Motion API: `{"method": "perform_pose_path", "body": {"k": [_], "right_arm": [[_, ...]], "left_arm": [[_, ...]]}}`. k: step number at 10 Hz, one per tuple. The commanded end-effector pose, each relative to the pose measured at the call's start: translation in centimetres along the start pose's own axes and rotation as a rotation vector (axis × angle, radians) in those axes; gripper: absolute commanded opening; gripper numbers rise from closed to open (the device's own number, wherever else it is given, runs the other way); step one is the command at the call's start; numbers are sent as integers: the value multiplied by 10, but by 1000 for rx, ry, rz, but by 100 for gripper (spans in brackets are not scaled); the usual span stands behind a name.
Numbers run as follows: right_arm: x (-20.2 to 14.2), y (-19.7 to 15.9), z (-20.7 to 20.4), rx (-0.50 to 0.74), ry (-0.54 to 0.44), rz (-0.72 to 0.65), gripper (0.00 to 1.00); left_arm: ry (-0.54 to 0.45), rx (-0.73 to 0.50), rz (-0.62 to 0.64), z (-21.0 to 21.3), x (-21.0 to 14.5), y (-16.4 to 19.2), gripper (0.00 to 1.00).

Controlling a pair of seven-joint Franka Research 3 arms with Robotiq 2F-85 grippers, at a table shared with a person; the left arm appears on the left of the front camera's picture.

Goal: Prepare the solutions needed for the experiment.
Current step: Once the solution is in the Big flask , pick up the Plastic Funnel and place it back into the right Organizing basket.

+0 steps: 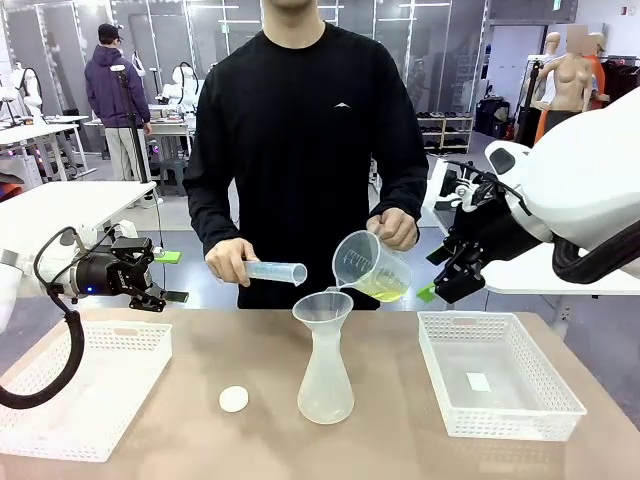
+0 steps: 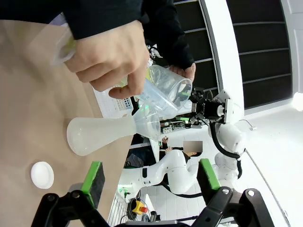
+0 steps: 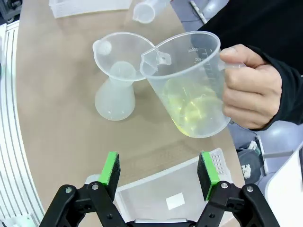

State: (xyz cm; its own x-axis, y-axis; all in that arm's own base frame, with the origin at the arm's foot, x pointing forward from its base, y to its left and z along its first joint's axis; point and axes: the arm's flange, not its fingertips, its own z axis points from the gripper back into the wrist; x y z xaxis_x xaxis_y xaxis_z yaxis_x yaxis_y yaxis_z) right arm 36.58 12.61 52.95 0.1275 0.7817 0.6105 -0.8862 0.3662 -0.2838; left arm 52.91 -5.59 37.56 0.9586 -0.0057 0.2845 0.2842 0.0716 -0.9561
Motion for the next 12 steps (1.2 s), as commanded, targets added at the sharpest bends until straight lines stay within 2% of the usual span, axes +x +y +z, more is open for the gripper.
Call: {"method": "perform_pose_path", "body": {"k": [1, 2, 3, 6, 7, 8, 9, 12], "right_arm": [[-3, -1, 1, -5, 2, -12, 82], [-18, -27, -6, 200, -166, -269, 82], [-41, -41, 0, 225, -220, -464, 82], [-85, -55, 9, 315, -263, -780, 82], [-100, -57, 5, 365, -267, -978, 82], [-111, -58, -2, 428, -280, -1089, 82], [-120, -61, -10, 476, -310, -1129, 82], [-146, -66, -37, 607, -294, -1289, 82]], "left_arm": [[7, -13, -1, 0, -1, -2, 100], [7, -13, -1, 0, -1, -2, 100], [7, -13, -1, 0, -1, -2, 100], [7, -13, -1, 0, -1, -2, 100], [7, -13, -1, 0, -1, -2, 100], [7, -13, -1, 0, -1, -2, 100], [7, -13, -1, 0, -1, -2, 100], [7, -13, -1, 0, -1, -2, 100]]}}
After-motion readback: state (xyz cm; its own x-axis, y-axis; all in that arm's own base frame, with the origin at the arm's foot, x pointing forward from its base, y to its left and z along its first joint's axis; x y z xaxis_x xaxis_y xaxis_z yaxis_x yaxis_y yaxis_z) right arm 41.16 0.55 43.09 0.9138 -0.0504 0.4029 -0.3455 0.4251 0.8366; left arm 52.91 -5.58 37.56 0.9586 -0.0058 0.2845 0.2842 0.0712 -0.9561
